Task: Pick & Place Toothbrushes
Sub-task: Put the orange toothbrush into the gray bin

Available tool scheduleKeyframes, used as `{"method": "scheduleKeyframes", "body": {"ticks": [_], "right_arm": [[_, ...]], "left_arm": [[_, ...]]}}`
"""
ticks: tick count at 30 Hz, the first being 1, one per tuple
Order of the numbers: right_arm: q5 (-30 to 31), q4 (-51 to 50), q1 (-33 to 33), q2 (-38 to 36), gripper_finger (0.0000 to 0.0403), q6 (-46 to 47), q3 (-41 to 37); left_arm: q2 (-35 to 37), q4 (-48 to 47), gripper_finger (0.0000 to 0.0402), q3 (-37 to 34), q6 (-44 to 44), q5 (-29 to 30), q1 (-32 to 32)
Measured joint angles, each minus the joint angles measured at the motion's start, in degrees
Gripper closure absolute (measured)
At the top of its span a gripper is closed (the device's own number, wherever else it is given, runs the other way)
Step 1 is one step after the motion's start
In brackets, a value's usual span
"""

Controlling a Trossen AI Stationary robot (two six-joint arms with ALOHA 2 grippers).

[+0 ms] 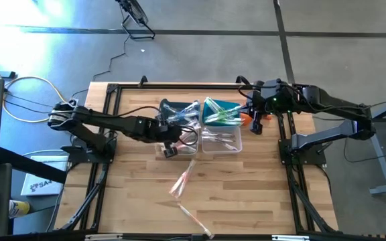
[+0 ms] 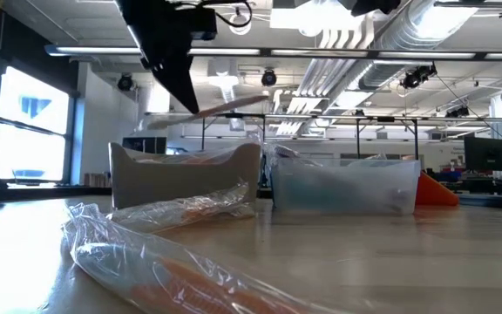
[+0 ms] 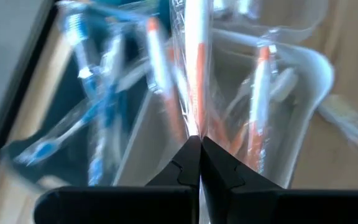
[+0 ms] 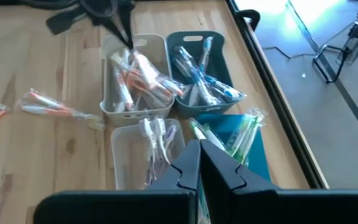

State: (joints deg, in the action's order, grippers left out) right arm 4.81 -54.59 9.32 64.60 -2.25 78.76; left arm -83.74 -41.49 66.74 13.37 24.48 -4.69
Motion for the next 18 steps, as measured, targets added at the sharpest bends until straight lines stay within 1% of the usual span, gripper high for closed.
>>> {"method": "scheduleKeyframes", "body": {"ticks": [4, 7, 18], "right_arm": [[0.01, -0.02, 1.34, 0.0, 0.0398, 1.14, 0.0], [0.01, -0.02, 2.3, 0.0, 0.0398, 1.14, 0.0], [-0.43, -0.02, 4.35, 0.0, 0.0398, 1.19, 0.0]], "left_arm": [[0.0, 7.96, 0.0401, -3.81, -5.21, -5.11, 2.1], [0.0, 12.58, 0.0401, -6.76, -7.26, -7.3, 3.4], [0.0, 19.6, 0.0401, -14.87, -8.62, -7.4, 5.99]]}}
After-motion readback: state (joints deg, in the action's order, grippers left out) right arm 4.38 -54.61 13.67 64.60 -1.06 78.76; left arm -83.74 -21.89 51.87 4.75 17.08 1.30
